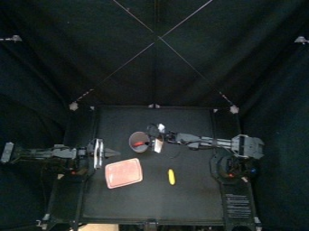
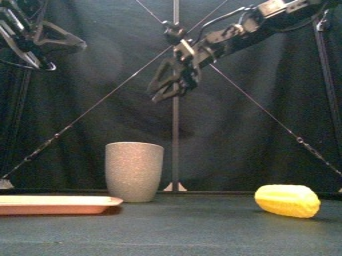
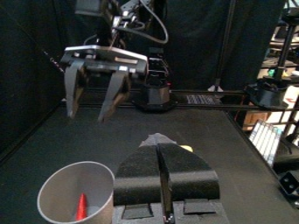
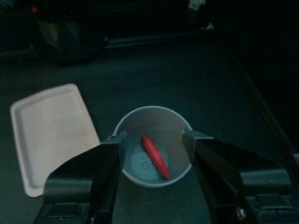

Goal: Pick the red chile then place it in the grey bowl
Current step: Drop red chile in the grey bowl and return to neutral

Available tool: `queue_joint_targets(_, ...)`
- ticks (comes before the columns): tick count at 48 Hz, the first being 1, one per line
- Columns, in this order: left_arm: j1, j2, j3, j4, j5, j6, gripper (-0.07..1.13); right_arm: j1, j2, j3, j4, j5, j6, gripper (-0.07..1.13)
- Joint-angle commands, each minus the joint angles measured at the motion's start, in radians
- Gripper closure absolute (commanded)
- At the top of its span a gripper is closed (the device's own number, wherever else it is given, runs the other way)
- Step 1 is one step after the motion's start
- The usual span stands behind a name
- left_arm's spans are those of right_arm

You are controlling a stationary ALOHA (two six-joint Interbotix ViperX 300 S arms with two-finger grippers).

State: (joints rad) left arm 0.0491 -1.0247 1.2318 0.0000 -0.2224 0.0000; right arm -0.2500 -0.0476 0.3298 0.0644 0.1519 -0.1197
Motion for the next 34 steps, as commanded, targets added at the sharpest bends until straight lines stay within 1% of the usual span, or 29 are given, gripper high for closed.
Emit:
queue_joint_targets(1,0.002,0.002,-0.012,-0.002,-0.005,0.002,1.08,0.011,-0.187,0.132,0.009,-0.074,0.009,0.17)
queue_joint_targets(13,0.011,0.002,-0.009,-0.002,-0.005,0.002,1.08,0.078,-0.494,0.394,0.043,-0.186,0.011,0.17)
queue_joint_targets(19,0.012,0.0,-0.009,-0.002,-0.005,0.002,1.08,0.107,-0.657,0.522,0.044,-0.239,0.009,0.17)
queue_joint_targets(28,0.015,-0.002,-0.008,-0.002,-0.005,0.002,1.08,0.126,-0.876,0.672,0.061,-0.242,0.018,0.17)
queue_joint_targets(34,0.017,-0.002,-0.008,-0.002,-0.005,0.002,1.08,0.141,-0.982,0.739,0.071,-0.241,0.052,0.17)
